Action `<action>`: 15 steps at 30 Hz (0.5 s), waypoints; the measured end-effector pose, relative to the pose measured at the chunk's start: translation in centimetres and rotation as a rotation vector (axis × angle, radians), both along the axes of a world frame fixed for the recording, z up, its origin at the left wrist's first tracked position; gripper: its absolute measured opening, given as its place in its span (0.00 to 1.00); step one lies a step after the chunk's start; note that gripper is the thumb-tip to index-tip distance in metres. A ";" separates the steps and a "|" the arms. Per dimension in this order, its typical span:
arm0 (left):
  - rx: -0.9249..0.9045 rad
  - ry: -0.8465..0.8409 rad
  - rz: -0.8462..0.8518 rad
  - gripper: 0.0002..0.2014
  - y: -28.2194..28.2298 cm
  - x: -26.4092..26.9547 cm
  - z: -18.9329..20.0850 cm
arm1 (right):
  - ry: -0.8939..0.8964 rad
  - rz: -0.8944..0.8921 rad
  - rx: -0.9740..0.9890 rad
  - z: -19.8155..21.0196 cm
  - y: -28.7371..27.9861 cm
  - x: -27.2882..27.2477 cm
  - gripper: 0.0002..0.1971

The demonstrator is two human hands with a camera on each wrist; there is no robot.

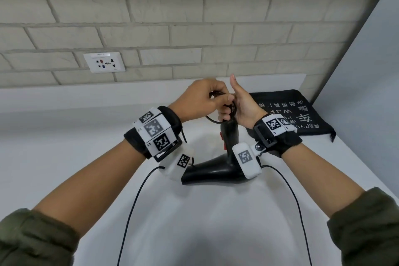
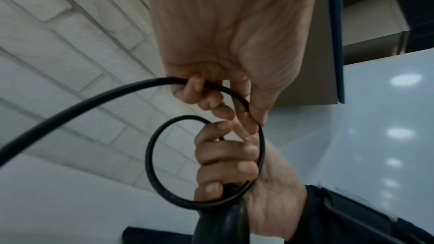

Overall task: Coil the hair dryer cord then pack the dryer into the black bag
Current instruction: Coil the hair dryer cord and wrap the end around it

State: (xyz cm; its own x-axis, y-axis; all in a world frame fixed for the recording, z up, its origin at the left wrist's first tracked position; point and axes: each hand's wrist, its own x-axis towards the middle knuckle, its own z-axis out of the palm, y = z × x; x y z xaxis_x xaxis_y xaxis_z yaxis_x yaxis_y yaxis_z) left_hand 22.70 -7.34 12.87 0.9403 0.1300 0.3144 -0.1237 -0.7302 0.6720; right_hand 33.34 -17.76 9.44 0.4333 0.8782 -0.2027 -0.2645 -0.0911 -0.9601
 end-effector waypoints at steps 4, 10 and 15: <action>-0.059 -0.055 0.052 0.08 0.8 1.0 -1.2 | -0.022 0.045 -0.011 0.8 0.0 -0.3 0.39; -0.167 -0.043 0.081 0.10 1.8 1.7 -1.5 | -0.071 0.151 -0.057 0.8 0.4 0.2 0.36; -0.286 0.022 0.100 0.10 2.5 1.6 -2.5 | -0.009 0.154 -0.049 0.8 0.7 0.6 0.28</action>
